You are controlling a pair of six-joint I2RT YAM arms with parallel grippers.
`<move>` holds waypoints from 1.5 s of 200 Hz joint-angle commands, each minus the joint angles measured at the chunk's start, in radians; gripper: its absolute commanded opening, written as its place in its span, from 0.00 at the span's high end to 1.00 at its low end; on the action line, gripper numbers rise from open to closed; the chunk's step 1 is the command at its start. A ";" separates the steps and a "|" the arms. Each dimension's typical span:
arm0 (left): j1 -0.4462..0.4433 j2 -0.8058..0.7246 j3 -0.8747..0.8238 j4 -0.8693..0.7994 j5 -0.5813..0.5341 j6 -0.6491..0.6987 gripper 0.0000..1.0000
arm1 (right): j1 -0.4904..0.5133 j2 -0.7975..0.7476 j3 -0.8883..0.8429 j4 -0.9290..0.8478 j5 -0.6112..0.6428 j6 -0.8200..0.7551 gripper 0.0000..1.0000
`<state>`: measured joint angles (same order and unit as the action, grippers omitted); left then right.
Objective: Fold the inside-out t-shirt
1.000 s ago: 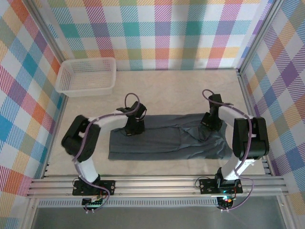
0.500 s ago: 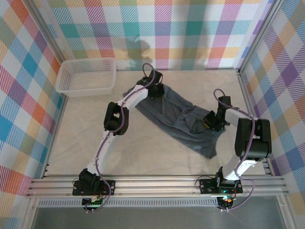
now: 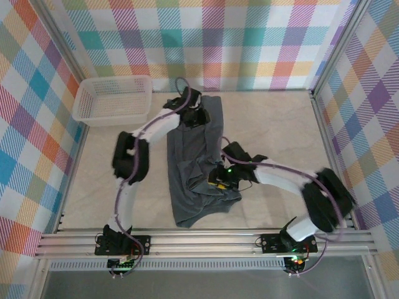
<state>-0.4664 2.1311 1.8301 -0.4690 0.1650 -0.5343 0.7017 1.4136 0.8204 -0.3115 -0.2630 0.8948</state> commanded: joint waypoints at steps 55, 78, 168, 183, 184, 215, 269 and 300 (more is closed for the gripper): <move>0.068 -0.784 -0.767 0.060 0.009 -0.098 0.57 | -0.264 -0.291 -0.236 -0.189 0.047 -0.293 0.36; 0.066 -0.921 -0.932 0.064 0.024 -0.164 0.56 | -0.261 -0.178 -0.262 -0.111 -0.071 -0.299 0.40; -0.060 -1.015 -1.241 0.104 0.062 -0.311 0.53 | -0.230 -0.010 -0.269 0.113 -0.172 -0.225 0.64; -0.088 -1.048 -1.280 0.070 0.038 -0.346 0.52 | -0.215 0.010 -0.253 0.116 -0.171 -0.224 0.78; -0.090 -1.052 -1.283 0.065 0.035 -0.349 0.52 | -0.214 0.011 -0.252 0.115 -0.172 -0.223 0.79; -0.124 -1.175 -1.354 -0.086 0.009 -0.414 0.47 | -0.184 -0.066 -0.272 0.060 -0.138 -0.190 1.00; -0.166 -1.240 -1.480 0.054 0.156 -0.481 0.41 | -0.144 -0.310 -0.372 -0.006 -0.131 -0.085 1.00; -0.196 -1.109 -1.467 0.211 0.204 -0.469 0.44 | -0.142 -0.316 -0.374 -0.003 -0.128 -0.067 1.00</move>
<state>-0.6308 0.9432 0.3542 -0.4271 0.2962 -0.9897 0.5529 1.0977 0.4549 -0.3077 -0.3737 0.7876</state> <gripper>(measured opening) 0.582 0.046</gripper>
